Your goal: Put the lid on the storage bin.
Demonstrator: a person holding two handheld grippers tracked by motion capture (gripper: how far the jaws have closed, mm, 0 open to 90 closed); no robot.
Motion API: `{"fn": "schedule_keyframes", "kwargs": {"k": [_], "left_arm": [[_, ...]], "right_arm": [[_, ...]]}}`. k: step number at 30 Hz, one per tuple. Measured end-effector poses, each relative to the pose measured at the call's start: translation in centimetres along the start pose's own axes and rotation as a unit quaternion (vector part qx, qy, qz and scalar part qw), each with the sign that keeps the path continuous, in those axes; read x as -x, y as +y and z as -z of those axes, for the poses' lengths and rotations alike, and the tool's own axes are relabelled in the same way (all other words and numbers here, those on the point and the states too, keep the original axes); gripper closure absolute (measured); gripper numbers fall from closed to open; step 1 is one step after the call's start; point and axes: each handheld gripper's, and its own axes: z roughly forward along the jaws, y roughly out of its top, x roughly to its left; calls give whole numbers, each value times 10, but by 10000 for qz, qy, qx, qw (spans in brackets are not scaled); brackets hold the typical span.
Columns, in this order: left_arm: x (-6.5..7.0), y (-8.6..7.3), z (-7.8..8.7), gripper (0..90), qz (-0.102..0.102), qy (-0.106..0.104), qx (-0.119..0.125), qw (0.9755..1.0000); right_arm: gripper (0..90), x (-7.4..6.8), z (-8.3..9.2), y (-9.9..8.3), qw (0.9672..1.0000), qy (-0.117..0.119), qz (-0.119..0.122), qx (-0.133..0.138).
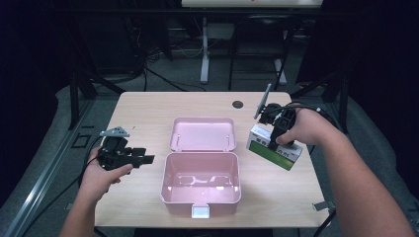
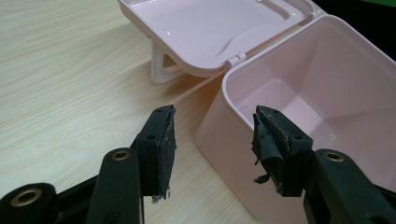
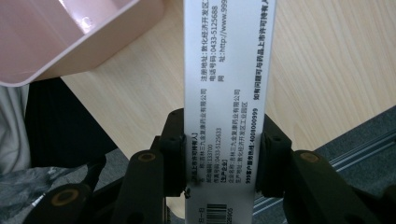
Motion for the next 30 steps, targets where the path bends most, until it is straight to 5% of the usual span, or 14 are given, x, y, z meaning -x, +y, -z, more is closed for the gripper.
{"fn": "schedule_keyframes", "kwargs": {"k": [13,30], "left_arm": [[0,0,2,491,-3,11,18,10000],[-1,0,3,491,21,13,30,10000]], "right_arm": [[615,-27,11,16,9984,107,561,44],[615,-68,14,47,9911,207,1316,38]]}}
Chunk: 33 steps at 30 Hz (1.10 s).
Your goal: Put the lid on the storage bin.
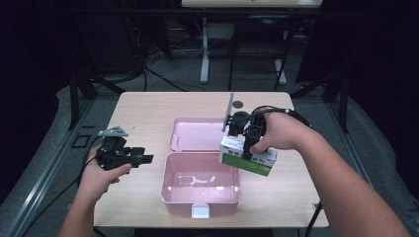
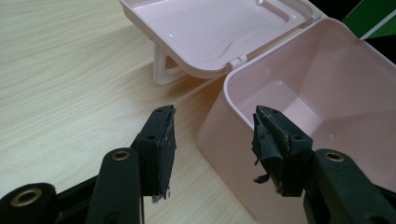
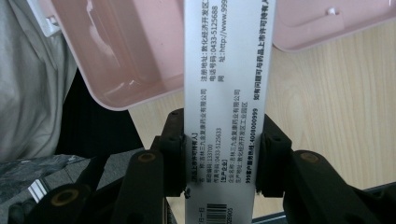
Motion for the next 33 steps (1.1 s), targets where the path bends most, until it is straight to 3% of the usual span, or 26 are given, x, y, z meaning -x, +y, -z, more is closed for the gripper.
{"fn": "schedule_keyframes", "kwargs": {"k": [19,33], "left_arm": [[0,0,0,491,-20,-23,13,10000],[1,0,-2,490,-12,-26,-3,10000]], "right_arm": [[615,-36,3,34,9975,-16,702,-12],[615,-50,-5,50,9950,87,995,44]]}}
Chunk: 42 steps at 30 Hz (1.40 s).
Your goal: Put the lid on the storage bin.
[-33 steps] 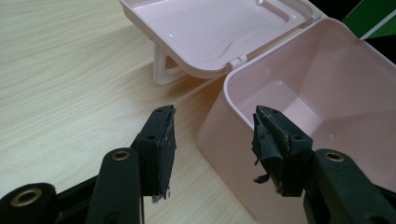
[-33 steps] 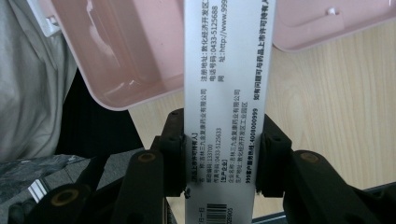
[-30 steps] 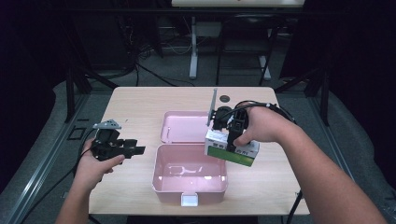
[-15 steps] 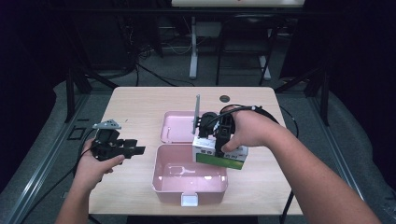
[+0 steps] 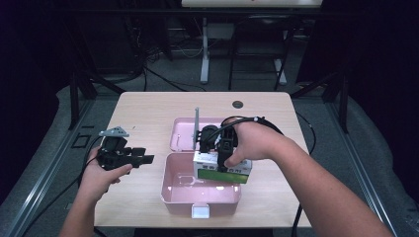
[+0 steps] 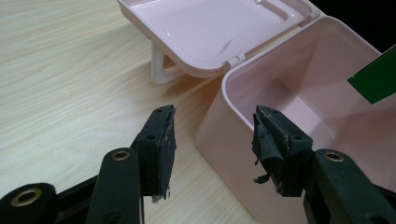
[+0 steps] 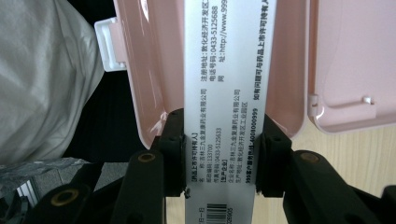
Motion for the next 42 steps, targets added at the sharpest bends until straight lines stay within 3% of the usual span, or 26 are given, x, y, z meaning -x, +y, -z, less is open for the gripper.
{"fn": "schedule_keyframes", "kwargs": {"k": [15,17,20,25,35,42], "left_arm": [[1,0,-1,490,5,-22,-16,10000],[0,0,-1,490,9,-25,-18,10000],[0,0,0,490,22,-18,-18,10000],[0,0,0,490,18,-15,-6,10000],[1,0,-1,491,0,-24,-22,10000],[1,0,-1,490,-17,-17,-41,10000]], "right_arm": [[614,-9,-7,13,9997,43,235,-58],[615,-12,-9,14,9998,183,84,-55],[614,-14,-11,14,9997,231,98,-36],[614,-20,-14,17,9996,133,225,-107],[614,-30,-18,23,9993,143,302,-155],[614,-32,-31,23,9991,220,323,-142]]}}
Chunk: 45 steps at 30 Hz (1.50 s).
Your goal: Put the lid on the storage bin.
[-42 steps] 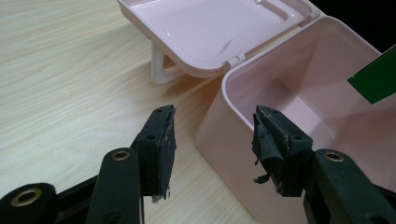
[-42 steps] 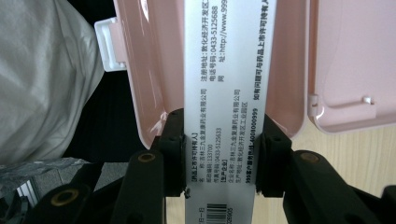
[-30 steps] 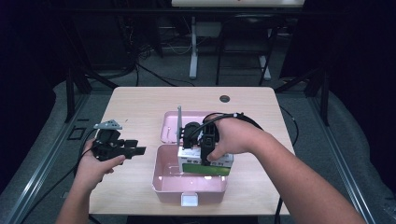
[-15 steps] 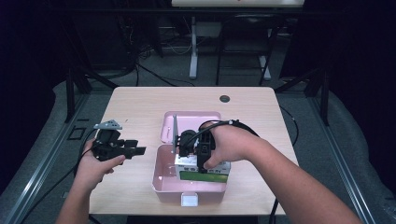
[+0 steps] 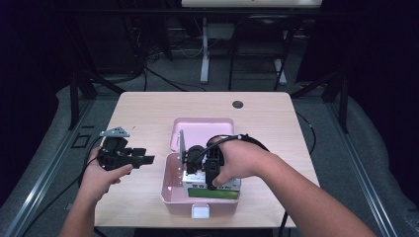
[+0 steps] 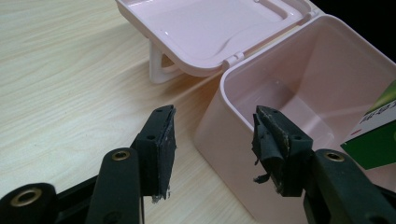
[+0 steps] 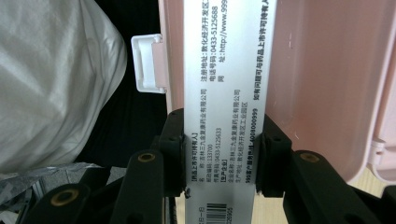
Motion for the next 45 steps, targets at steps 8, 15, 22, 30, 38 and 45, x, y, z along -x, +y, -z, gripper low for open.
{"fn": "schedule_keyframes", "kwargs": {"k": [8,15,22,30,38,45], "left_arm": [[1,0,-3,490,-26,-18,-41,10000],[2,0,-3,490,-33,-16,-27,10000],[4,0,-6,490,-43,-29,-50,10000],[3,0,-7,490,-77,-3,-55,10000],[3,0,-6,491,-86,-5,-67,9999],[2,0,-6,491,-52,1,-58,10000]], "right_arm": [[614,0,-16,-1,9999,112,46,11],[614,2,-29,-1,9999,131,17,8],[615,5,-41,-1,9998,202,-36,-18],[614,7,-55,-1,9996,270,-63,-2],[614,12,-68,-1,9994,327,-93,-49],[615,15,-76,0,9995,266,-53,-164]]}}
